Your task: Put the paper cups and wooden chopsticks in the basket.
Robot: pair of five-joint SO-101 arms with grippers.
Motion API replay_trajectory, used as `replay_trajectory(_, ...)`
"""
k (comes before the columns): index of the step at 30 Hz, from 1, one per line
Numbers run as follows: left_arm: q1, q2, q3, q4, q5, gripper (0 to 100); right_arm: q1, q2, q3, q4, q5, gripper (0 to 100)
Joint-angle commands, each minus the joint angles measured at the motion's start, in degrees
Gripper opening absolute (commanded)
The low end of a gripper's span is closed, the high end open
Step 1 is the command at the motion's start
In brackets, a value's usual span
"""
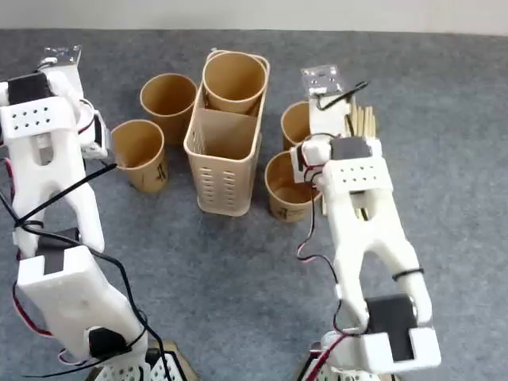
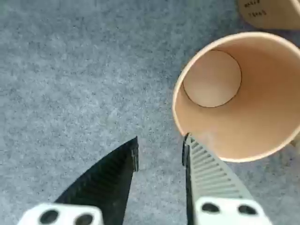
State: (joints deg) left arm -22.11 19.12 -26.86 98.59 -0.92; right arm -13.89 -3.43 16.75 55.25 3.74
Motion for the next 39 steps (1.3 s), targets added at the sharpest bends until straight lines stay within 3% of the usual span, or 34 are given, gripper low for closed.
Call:
replay_trajectory(1,-0.4,-2.2,-0.1,-1.1,-0.4,19,0.0,2.3,0.3,-3.2,-0.5,23.8)
replay_trajectory(4,-0.4,-2.2,-0.1,-2.5,-0.4,19,0.0,4.4,0.0,-3.3,-0.2,20.8)
replay_trajectory(7,-0.4,-2.2,-0.1,-3.2,-0.4,19,0.0,4.7,-0.1,-3.2,-0.2,1.5)
replay_trajectory(8,-0.4,-2.2,-0.1,-3.2,-0.4,19,0.2,4.4,-0.1,-3.0,-0.2,0.0)
replay_trajectory(15,-0.4,-2.2,-0.2,-5.0,-0.4,19,5.7,-4.0,-4.2,7.6,2.1,0.5)
replay_trajectory(20,-0.1,-2.2,-0.2,-5.2,-0.4,19,8.7,-15.5,-18.0,23.0,6.2,0.5)
replay_trajectory(23,-0.1,-2.2,-0.2,-6.2,-0.4,19,8.7,-20.9,-29.2,26.6,6.5,0.5)
replay_trajectory(28,-0.3,-2.2,-0.2,-7.1,-0.4,19,3.2,-20.8,-43.1,19.7,3.0,0.5)
replay_trajectory(33,-0.3,-2.2,-0.3,-7.1,-0.6,19,-3.4,-11.2,-43.5,5.6,0.7,0.5)
replay_trajectory(39,-1.5,-2.2,-3.2,-6.8,-0.6,19,-6.2,3.3,-44.0,1.3,0.6,0.5)
